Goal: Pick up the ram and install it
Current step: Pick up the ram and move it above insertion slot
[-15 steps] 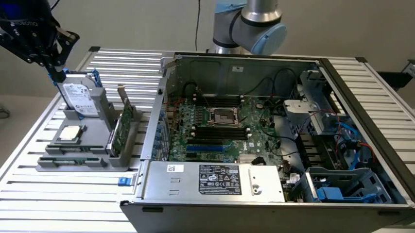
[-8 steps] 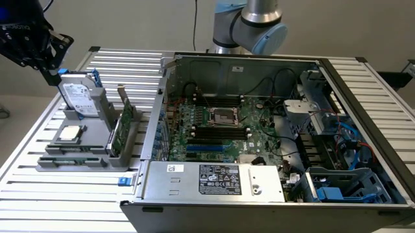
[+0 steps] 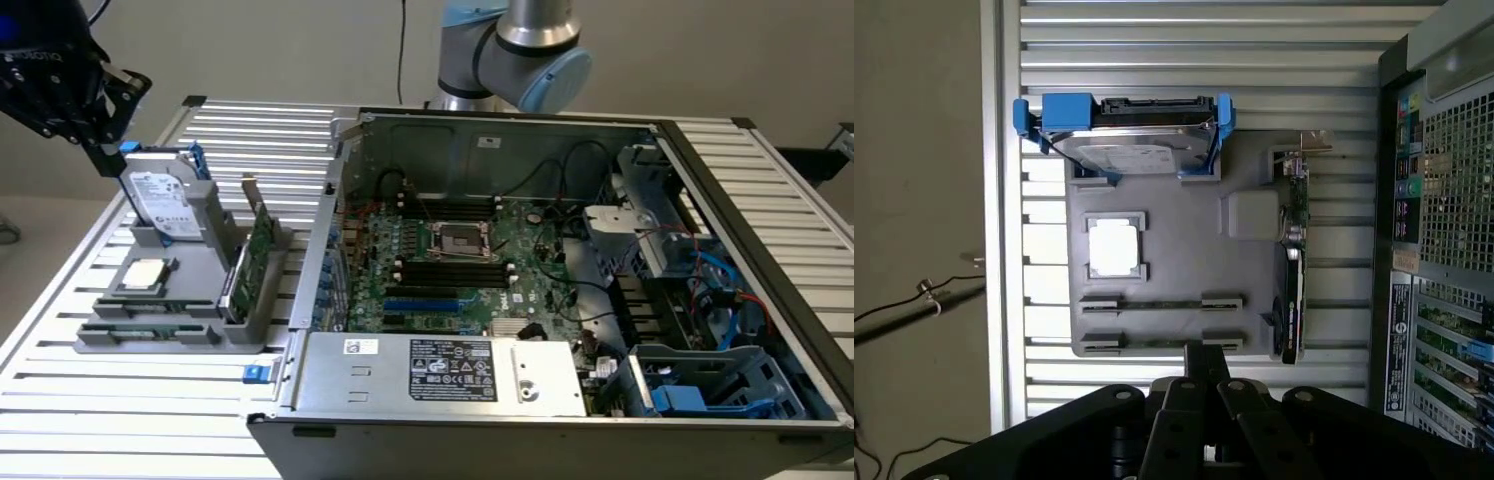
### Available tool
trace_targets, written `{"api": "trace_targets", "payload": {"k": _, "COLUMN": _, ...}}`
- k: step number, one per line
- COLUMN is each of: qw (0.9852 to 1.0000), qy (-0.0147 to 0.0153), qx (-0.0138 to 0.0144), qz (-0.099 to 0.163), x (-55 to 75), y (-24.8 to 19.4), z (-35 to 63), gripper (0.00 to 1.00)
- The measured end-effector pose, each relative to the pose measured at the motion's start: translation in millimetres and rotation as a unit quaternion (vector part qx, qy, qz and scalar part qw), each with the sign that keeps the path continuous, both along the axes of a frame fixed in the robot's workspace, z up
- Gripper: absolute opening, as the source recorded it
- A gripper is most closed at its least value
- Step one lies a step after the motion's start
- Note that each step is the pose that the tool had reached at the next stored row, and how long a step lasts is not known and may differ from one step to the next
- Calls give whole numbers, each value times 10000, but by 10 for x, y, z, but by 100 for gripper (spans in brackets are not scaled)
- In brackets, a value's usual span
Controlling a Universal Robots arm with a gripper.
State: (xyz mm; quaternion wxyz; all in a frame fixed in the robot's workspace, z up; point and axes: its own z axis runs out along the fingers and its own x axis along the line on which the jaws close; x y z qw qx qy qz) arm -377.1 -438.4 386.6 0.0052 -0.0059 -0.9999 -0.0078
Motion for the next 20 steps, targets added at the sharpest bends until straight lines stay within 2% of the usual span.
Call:
{"api": "trace_targets", "payload": {"k": 10, "qw": 10000, "qy": 0, "qx": 0, "qz": 15, "x": -1, "y": 0, "z": -2, "gripper": 11}}
{"api": "trace_targets", "payload": {"k": 15, "qw": 9990, "qy": 2, "qx": 0, "qz": 453, "x": -1, "y": 0, "z": -16, "gripper": 11}}
{"api": "trace_targets", "payload": {"k": 20, "qw": 9959, "qy": 1, "qx": 0, "qz": 904, "x": -1, "y": 0, "z": -23, "gripper": 11}}
